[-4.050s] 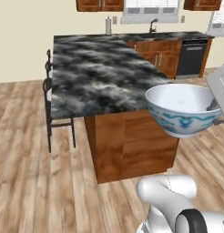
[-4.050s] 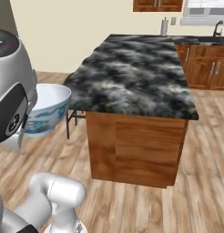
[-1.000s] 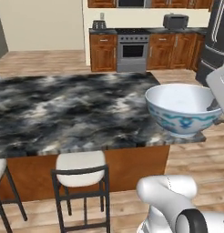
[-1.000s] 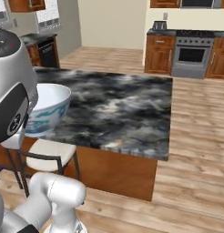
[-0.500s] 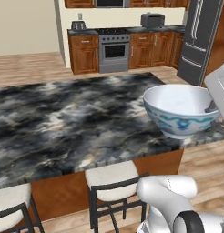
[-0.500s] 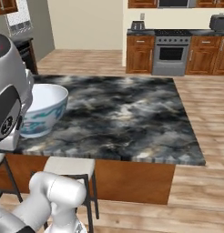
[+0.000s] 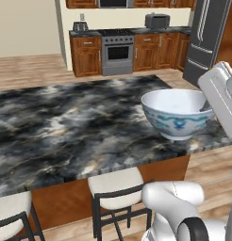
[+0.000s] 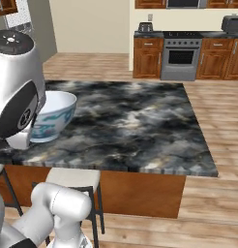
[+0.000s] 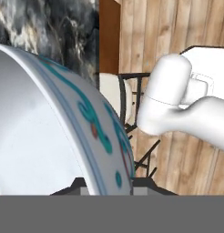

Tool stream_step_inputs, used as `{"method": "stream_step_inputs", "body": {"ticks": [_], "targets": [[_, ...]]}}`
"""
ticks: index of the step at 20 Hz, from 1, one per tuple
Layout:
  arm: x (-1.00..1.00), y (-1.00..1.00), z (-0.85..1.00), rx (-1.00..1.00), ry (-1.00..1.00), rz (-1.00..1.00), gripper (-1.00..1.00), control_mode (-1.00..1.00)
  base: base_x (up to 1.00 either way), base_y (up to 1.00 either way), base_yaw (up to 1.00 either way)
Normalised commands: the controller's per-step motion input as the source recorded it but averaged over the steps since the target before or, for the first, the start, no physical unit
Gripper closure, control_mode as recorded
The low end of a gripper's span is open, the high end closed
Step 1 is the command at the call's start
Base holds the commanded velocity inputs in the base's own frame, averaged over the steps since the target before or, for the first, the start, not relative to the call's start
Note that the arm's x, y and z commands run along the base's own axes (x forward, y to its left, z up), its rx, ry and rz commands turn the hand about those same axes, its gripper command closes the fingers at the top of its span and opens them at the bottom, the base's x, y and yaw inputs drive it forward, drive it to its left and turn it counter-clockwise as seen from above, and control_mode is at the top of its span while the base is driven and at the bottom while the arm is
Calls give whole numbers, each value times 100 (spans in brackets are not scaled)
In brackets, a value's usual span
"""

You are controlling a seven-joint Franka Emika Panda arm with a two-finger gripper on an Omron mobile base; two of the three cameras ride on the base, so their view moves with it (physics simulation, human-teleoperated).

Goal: Pick up the bowls from the cabinet and place each bowl in front of a stool on the dining counter.

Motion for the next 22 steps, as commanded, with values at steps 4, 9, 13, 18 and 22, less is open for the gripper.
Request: {"method": "stream_step_inputs", "body": {"ticks": [4, 9, 13, 18, 22], "targets": [[100, 37, -60, 0, 4, 4, 100, -100, 0, 0, 0], [100, 42, -78, 0, 2, 1, 100, -100, 0, 0, 0], [87, 16, -71, 0, 0, 2, 100, -100, 0, 0, 0], [59, 0, -50, 0, 0, 3, 100, -100, 0, 0, 0], [51, 2, -33, 0, 0, 1, 100, -100, 0, 0, 0]]}}
